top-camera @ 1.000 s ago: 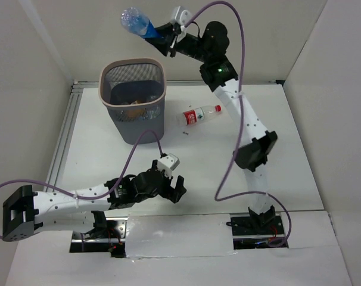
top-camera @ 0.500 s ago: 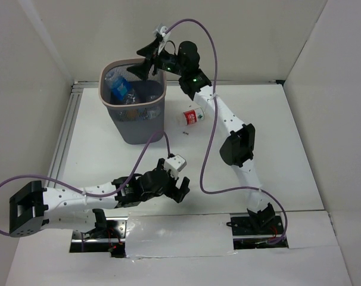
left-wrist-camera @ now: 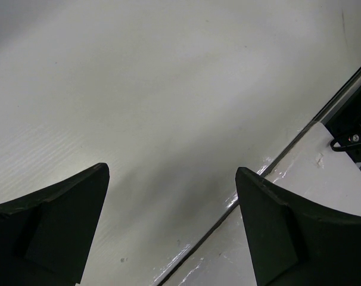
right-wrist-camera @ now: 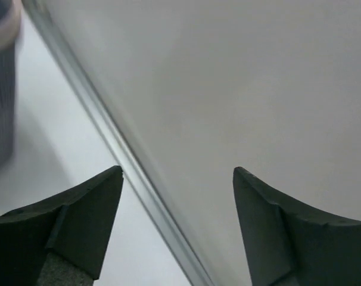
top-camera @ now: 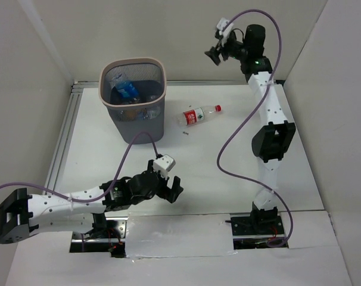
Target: Put the plastic bottles in the bin
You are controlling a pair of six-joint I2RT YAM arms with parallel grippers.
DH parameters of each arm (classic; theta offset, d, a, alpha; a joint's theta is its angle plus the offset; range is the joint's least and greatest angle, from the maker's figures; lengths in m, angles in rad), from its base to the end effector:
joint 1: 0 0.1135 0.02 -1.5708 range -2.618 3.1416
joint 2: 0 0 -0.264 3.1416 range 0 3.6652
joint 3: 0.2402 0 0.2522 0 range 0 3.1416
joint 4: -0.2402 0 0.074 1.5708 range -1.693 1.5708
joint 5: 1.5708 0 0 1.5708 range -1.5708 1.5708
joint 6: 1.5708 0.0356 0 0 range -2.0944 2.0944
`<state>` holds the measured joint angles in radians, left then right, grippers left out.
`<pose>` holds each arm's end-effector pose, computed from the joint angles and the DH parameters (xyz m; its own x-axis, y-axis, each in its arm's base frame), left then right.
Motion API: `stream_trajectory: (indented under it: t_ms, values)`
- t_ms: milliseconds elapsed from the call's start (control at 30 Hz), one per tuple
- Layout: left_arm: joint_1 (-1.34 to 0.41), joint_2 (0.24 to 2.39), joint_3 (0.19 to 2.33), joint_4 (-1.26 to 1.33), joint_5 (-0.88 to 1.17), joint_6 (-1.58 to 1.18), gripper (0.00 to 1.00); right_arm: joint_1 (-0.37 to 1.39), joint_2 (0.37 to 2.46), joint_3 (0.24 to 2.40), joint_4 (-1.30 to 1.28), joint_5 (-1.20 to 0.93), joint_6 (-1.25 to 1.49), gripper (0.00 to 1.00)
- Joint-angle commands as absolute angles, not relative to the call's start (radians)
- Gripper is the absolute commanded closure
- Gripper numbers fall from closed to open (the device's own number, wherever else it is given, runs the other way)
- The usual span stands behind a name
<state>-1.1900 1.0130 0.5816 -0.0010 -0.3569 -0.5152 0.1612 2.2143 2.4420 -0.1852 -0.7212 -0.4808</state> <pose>0.0953 -0.2046 0.2446 -0.5060 0.0219 -0.8622 0.5776 0.7510 -0.3200 0.4938 0.1041 0.4427 0.3941 -0.2878 -0.8729 -0.6648 0.5665 -0.4869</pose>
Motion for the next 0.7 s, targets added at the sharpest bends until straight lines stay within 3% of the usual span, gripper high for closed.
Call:
stream_trajectory:
  t_ms: [0,33,167,233,300,333,667]
  values:
    - [-1.195,0.971,0.548,-0.008,-0.394,-0.555,0.0,0.212,2.158,2.361,-0.642,-0.767,-1.091,0.2]
    - [-1.195,0.971,0.548,-0.021,-0.406,-0.555,0.0,0.225,2.149,2.333,-0.688,-0.753,-1.253,0.24]
    - [-1.195,0.972,0.56,-0.06,-0.426,-0.565,0.0,0.258,2.149,2.209,-0.799,-0.683,-1.48,0.27]
    - [-1.195,0.973,0.569,-0.072,-0.436,-0.575,0.0,0.258,2.161,2.165,-0.833,-0.651,-1.563,0.21]
    - [-1.195,0.973,0.569,-0.081,-0.446,-0.586,0.0,0.279,2.198,2.154,-0.879,-0.618,-1.6,0.04]
    - [-1.195,0.963,0.558,-0.081,-0.446,-0.6,0.0,0.279,2.21,2.154,-0.896,-0.609,-1.644,0.02]
    - [-1.195,0.913,0.518,-0.12,-0.469,-0.664,0.0,0.321,2.309,2.14,-1.014,-0.529,-1.763,0.0]
